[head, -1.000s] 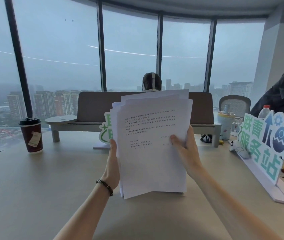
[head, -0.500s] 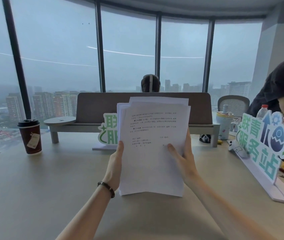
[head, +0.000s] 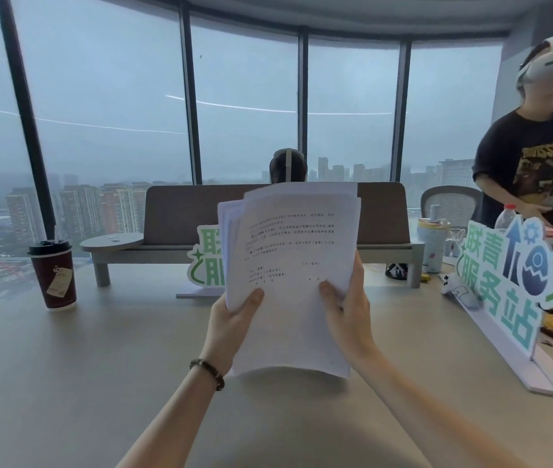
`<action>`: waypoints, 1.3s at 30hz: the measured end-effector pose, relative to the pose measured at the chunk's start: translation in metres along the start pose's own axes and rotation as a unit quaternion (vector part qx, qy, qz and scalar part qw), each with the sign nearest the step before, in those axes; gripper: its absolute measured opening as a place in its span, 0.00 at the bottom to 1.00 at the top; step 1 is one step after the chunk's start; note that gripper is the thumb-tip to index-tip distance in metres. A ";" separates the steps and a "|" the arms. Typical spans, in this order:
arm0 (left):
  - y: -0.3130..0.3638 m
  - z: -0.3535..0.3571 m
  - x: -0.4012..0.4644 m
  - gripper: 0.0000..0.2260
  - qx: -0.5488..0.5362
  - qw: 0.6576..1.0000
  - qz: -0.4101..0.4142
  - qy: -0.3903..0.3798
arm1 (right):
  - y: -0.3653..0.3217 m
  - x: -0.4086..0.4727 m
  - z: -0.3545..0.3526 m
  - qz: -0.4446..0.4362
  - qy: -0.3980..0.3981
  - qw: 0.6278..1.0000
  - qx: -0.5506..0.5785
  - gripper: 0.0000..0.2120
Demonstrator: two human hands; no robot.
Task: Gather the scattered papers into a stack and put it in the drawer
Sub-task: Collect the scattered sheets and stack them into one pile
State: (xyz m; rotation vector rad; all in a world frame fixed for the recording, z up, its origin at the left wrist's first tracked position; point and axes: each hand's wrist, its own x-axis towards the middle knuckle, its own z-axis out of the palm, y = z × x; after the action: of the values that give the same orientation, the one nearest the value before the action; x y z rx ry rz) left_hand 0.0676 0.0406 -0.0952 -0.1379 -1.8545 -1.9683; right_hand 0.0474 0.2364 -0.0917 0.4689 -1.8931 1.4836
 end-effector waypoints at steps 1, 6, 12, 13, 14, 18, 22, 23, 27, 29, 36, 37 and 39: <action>0.001 -0.003 0.000 0.09 -0.028 0.999 -0.018 -0.020 | 0.000 -0.002 -0.001 -0.008 -0.004 1.000 -0.001 0.34; -0.002 -0.013 0.002 0.15 -0.044 0.994 -0.066 -0.071 | -0.008 0.016 -0.009 -0.016 -0.008 1.000 -0.016 0.43; -0.006 -0.015 0.003 0.17 -0.056 0.992 -0.071 -0.085 | -0.043 0.066 -0.020 -0.099 -0.005 0.994 -0.052 0.46; -0.007 -0.016 0.003 0.17 -0.058 0.992 -0.072 -0.089 | -0.050 0.072 -0.023 -0.113 -0.009 0.990 -0.084 0.46; -0.007 -0.016 0.003 0.17 -0.062 0.991 -0.074 -0.092 | -0.058 0.077 -0.025 -0.122 -0.019 0.985 -0.117 0.45; -0.008 -0.019 0.005 0.18 -0.081 0.987 -0.082 -0.107 | -0.068 0.090 -0.032 -0.123 -0.066 0.973 -0.186 0.37; -0.008 -0.021 0.008 0.19 -0.100 0.983 -0.091 -0.127 | -0.061 0.095 -0.032 -0.130 -0.064 0.961 -0.235 0.25; -0.008 -0.022 0.009 0.19 -0.103 0.982 -0.093 -0.129 | -0.058 0.096 -0.032 -0.137 -0.056 0.959 -0.242 0.23; -0.008 -0.022 0.010 0.19 -0.102 0.982 -0.090 -0.131 | -0.055 0.094 -0.032 -0.177 -0.033 0.959 -0.219 0.24; -0.009 -0.023 0.009 0.20 -0.106 0.981 -0.090 -0.131 | -0.054 0.092 -0.033 -0.205 -0.044 0.951 -0.227 0.25; -0.015 -0.023 0.007 0.17 -0.087 0.985 -0.081 -0.124 | -0.051 0.097 -0.035 -0.181 -0.071 0.954 -0.227 0.26; -0.016 -0.022 0.006 0.16 -0.069 0.988 -0.073 -0.121 | -0.051 0.097 -0.035 -0.173 -0.073 0.958 -0.217 0.28; -0.017 -0.019 0.003 0.14 -0.039 0.991 -0.061 -0.111 | -0.052 0.095 -0.034 -0.138 -0.070 0.975 -0.157 0.35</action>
State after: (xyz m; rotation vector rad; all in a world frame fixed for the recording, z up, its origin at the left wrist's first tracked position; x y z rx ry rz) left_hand 0.0625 0.0212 -0.1122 -0.2847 -1.9646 -2.1877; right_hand 0.0237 0.2655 0.0159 0.6694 -2.0286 0.9732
